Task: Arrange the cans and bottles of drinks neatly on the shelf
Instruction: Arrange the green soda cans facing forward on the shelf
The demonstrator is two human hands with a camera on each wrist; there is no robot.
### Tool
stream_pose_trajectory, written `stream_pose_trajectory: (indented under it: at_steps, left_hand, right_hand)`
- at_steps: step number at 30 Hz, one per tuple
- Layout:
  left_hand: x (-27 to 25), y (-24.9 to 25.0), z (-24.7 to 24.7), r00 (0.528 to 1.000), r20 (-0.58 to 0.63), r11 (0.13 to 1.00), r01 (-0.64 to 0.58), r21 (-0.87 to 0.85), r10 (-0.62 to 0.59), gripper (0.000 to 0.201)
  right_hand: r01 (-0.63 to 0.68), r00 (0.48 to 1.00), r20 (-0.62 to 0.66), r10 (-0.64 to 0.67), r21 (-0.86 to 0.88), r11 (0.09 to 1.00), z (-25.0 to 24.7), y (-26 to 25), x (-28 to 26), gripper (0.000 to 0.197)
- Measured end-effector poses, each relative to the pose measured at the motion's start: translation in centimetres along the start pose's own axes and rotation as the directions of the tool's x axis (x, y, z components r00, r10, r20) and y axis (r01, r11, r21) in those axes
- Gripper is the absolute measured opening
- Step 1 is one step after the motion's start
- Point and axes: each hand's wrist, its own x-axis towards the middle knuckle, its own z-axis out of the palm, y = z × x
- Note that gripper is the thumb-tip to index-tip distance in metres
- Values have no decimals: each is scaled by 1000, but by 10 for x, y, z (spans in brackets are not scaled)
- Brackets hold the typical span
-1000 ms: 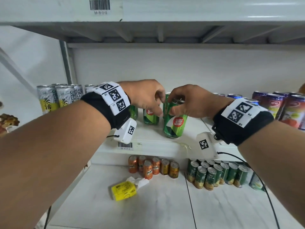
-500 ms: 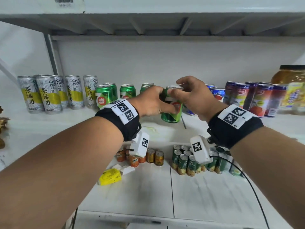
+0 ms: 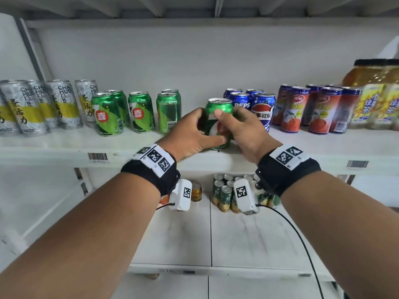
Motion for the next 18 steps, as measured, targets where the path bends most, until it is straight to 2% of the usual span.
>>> stream_pose_trajectory:
  at_steps: [4, 6, 8, 12, 17, 18]
  left_hand:
    - [4, -2, -1, 1000, -3, 993, 28, -117, -29, 69]
    - [6, -4, -1, 998, -18, 975, 54, -217, -59, 64]
    - [5, -5, -2, 996, -14, 956, 76, -284, -83, 50]
    - [5, -5, -3, 996, -43, 963, 59, -264, -73, 15]
    - [3, 0, -3, 997, -7, 958, 76, -277, -81, 19]
    - [2, 0, -3, 997, 12, 955, 78, -285, -78, 25]
  right_hand:
    - [-23, 1000, -3, 24, 59, 998, -3, 0, 3, 56]
    - [-39, 999, 15, 38, 94, 995, -4, 0, 4, 62]
    - [-77, 996, 51, 72, 97, 992, -5, 0, 5, 62]
    - [-145, 987, 84, 138, 83, 986, -7, 0, 6, 52]
    - [-157, 987, 59, 152, 83, 984, -5, -2, 5, 47]
    - [-145, 989, 47, 141, 87, 986, -5, -1, 4, 47]
